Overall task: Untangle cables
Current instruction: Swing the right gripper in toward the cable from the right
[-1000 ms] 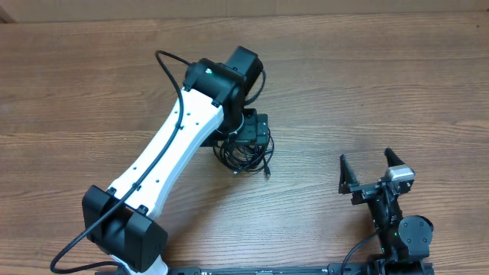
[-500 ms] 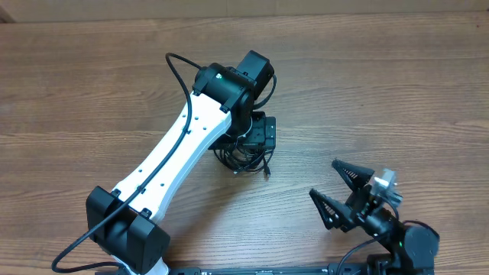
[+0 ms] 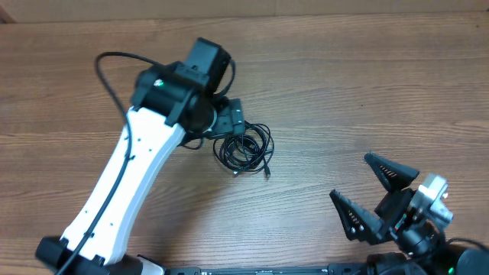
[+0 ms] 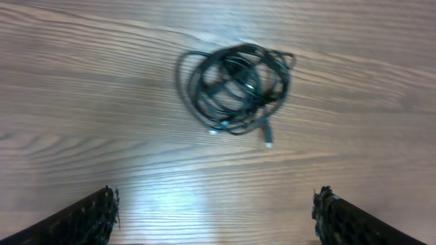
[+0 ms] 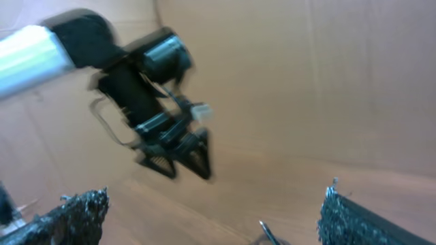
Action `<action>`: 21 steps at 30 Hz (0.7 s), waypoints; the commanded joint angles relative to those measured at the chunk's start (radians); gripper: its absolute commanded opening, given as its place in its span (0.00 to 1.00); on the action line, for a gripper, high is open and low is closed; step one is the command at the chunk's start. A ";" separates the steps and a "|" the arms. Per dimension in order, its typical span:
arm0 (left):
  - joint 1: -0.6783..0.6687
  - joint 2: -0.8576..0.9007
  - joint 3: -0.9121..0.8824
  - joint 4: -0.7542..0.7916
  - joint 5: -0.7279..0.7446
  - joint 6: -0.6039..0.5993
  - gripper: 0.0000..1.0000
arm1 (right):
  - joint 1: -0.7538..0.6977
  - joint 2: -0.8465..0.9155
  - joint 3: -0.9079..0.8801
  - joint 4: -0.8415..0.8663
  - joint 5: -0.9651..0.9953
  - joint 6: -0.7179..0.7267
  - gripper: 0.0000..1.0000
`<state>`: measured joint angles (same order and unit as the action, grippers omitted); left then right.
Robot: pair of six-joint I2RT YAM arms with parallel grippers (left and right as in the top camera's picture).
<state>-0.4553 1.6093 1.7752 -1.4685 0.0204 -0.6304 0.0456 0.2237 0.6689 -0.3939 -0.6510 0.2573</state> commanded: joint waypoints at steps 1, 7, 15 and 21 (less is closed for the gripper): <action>0.018 0.012 0.012 -0.030 -0.148 -0.065 0.93 | -0.002 0.163 0.154 -0.163 0.101 -0.189 1.00; 0.057 0.055 0.011 -0.061 -0.188 -0.096 0.93 | 0.000 0.442 0.315 -0.353 -0.013 -0.186 1.00; 0.056 0.160 0.011 -0.029 -0.021 0.089 0.87 | 0.000 0.716 0.317 -0.289 -0.649 -0.172 1.00; 0.054 0.250 0.011 0.019 0.185 0.280 0.75 | 0.000 0.877 0.317 -0.288 -0.677 -0.122 1.00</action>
<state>-0.3992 1.8065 1.7763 -1.4647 0.0444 -0.5068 0.0460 1.0447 0.9615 -0.6884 -1.2453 0.0967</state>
